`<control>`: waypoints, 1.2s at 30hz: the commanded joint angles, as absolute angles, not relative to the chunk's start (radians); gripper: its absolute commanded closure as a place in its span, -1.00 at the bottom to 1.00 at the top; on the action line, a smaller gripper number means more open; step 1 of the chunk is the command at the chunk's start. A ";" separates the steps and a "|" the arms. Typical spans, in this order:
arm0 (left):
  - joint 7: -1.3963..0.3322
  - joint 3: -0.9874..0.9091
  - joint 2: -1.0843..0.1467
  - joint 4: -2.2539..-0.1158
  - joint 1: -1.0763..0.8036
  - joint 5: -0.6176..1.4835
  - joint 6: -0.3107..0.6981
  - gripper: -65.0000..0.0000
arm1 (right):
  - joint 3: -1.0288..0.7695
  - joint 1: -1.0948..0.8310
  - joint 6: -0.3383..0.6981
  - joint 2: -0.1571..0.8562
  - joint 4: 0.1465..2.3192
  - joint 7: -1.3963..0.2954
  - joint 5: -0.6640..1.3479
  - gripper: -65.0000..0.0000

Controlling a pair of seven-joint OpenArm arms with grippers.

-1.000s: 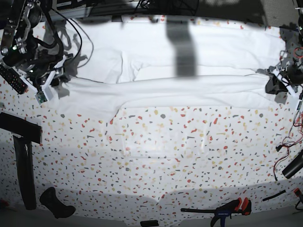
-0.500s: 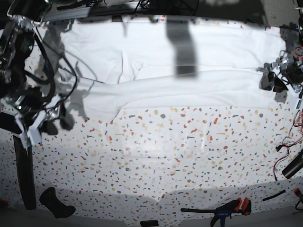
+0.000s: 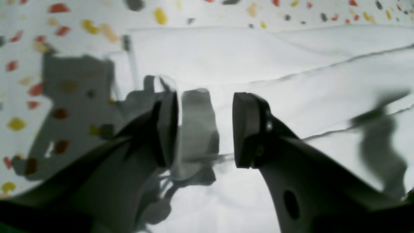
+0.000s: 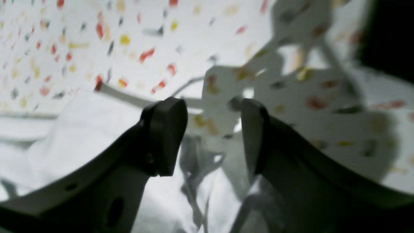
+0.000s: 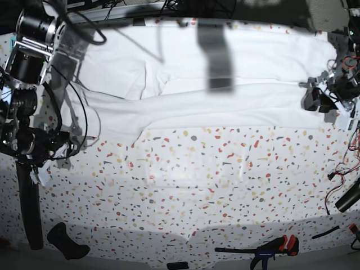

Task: Fold the T-shirt properly
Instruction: 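Release the folded edge and raise both grippers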

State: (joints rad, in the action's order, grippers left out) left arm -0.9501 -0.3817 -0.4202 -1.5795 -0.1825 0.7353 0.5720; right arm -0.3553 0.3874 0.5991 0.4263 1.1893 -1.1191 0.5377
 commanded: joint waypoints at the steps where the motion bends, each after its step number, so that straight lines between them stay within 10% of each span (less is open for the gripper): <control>1: -0.934 -0.392 -0.434 -1.599 -0.174 0.753 0.572 0.18 | -0.347 0.433 0.617 0.442 1.190 -1.116 0.557 0.05; 22: -0.934 -0.392 -0.427 -1.599 -0.174 0.752 0.572 0.18 | -0.105 0.397 0.633 0.449 1.174 -1.127 0.496 0.23; 36: -0.934 -0.392 -0.427 -1.599 -0.174 0.752 0.572 0.18 | -0.104 0.396 0.633 0.449 1.339 -1.127 0.423 1.00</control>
State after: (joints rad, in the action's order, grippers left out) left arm -0.9493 -0.3828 -0.4099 -1.5799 -0.1829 0.7349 0.5713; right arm -0.0990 0.3660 0.6285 0.4324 1.3216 -1.1358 0.4206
